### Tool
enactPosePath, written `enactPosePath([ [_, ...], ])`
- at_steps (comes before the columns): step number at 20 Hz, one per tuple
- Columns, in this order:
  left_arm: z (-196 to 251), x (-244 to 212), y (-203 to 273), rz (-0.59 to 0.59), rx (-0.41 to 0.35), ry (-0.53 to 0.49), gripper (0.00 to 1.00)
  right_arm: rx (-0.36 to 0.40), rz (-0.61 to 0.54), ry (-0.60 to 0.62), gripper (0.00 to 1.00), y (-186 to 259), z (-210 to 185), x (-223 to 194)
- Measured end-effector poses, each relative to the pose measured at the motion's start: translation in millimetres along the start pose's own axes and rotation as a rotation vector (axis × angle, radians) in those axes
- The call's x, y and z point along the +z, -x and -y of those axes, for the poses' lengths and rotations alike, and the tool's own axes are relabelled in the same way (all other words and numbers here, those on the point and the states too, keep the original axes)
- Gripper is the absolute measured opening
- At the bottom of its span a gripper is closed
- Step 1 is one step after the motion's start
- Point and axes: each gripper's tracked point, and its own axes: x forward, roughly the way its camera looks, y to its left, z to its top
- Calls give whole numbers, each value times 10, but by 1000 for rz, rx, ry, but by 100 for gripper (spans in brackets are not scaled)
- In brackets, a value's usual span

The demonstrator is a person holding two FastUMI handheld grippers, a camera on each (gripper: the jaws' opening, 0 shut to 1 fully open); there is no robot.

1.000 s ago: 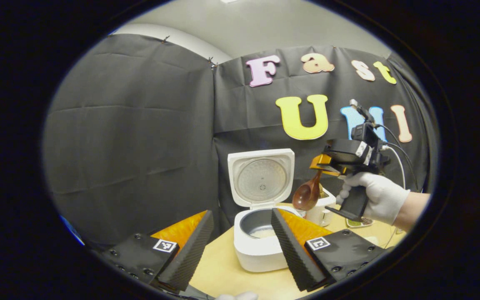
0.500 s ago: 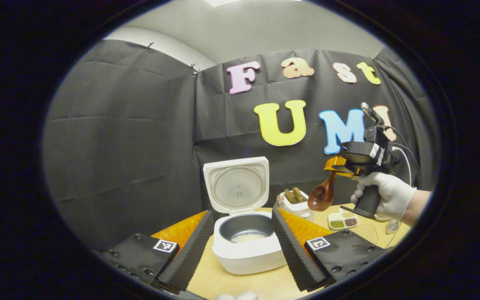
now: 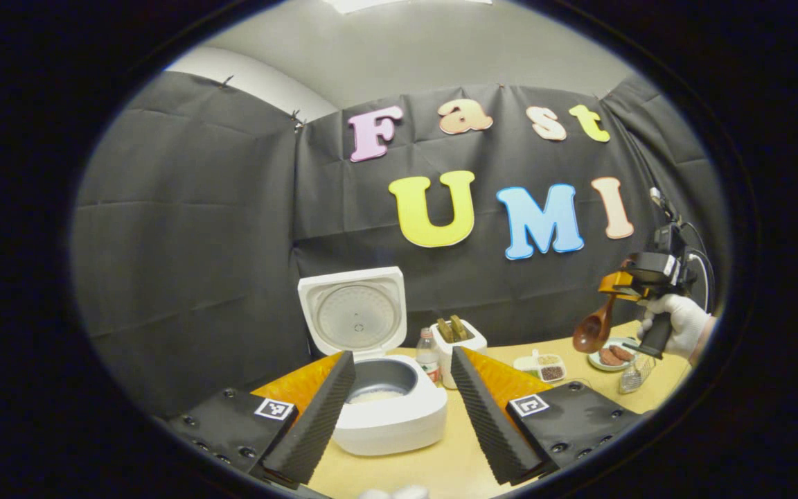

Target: Close the left gripper, press the button to open the rice cooker; take a wooden spoon from the chopstick holder with the right hand, scoop a spoonful of rice and pour it into the rice cooker, then put the wooden spoon back into the chopstick holder.

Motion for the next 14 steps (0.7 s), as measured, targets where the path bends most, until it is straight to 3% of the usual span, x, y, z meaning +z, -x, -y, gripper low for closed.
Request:
enactPosePath([
  [9,593,32,-20,-25,-47,-14,99,-196,43,5,15,186,1583,360],
  [14,890,113,-49,-21,-57,-26,99,-243,28,3,16,160,1979,267],
])
